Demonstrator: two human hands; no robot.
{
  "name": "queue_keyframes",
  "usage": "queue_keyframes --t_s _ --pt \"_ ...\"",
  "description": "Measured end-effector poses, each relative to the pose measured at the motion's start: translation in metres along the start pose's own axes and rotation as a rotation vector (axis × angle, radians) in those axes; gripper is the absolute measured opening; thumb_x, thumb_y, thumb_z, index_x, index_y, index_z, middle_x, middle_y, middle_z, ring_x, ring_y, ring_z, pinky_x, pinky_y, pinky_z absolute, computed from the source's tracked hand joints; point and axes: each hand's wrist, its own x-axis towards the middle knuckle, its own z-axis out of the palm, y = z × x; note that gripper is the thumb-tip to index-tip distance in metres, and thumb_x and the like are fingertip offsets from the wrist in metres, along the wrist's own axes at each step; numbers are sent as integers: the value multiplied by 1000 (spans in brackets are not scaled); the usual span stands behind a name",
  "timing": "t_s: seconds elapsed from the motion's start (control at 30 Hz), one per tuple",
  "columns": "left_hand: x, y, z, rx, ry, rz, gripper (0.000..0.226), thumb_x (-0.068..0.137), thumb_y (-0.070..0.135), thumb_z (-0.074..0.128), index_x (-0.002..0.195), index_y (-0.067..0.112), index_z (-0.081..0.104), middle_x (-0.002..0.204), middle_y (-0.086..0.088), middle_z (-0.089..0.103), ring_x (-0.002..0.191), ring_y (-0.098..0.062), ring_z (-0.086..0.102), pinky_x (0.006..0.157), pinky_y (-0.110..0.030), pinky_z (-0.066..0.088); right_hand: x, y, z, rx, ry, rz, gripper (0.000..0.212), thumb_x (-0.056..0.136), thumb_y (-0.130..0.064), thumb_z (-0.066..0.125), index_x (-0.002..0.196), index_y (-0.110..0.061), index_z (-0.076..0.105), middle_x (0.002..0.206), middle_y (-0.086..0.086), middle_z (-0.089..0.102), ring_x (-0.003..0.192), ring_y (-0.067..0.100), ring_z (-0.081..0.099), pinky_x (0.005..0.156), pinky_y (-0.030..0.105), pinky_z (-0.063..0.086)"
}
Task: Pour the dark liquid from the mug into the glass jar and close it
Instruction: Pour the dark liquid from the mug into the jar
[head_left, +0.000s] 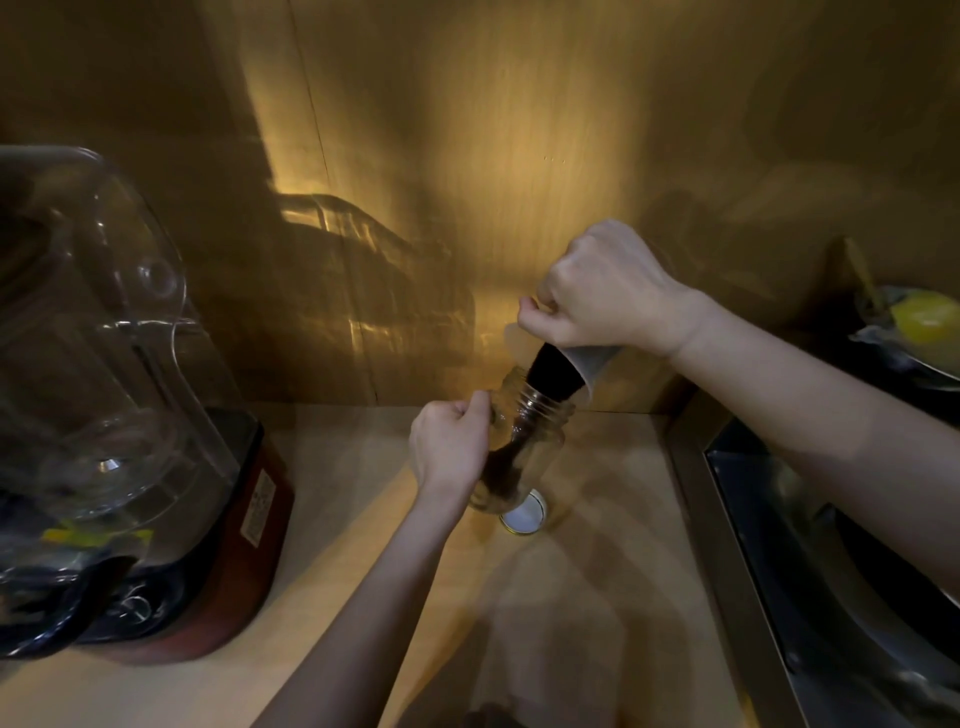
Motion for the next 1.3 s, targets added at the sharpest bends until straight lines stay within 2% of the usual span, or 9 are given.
queue_keyframes --t_s 0.1,0.43,0.77,1.0,1.23,1.3 --pt "2 0 1 -8 -9 -3 46 81 26 48 40 14 31 55 -13 31 54 -27 31 56 -34 29 -2 2 -1 -5 -6 2 47 75 -24 45 32 -6 49 33 -1 24 28 17 26 42 19 22" --pt "4 -2 1 -45 -3 -15 43 81 27 48 42 12 39 55 -13 35 55 -28 35 57 -33 32 3 2 -1 -5 1 -13 48 75 -23 46 31 -6 49 32 -1 23 28 17 25 42 18 21" --pt "3 -1 3 -90 -19 -11 45 82 27 48 41 15 35 50 -8 32 50 -24 32 57 -34 32 6 1 -6 -7 13 -32 46 75 -22 47 32 -5 49 35 0 23 30 17 26 42 20 24" --pt "6 -1 2 -105 -28 -27 40 81 28 47 45 13 39 57 -13 35 56 -27 35 59 -35 32 8 -1 -9 -22 29 -43 45 74 -21 47 32 -6 49 36 0 21 31 17 23 43 20 21" --pt "6 0 2 -117 -28 -38 37 81 30 47 50 10 45 58 -13 37 57 -26 37 58 -34 33 10 -1 -8 -13 23 -74 45 75 -20 46 33 -6 51 33 1 24 31 16 24 43 20 22" --pt "6 -1 2 -110 -23 -44 38 82 29 47 49 9 45 58 -13 37 57 -26 37 58 -34 32 9 -1 -7 -6 19 -86 44 73 -20 46 33 -5 51 28 6 32 31 15 23 43 19 22"
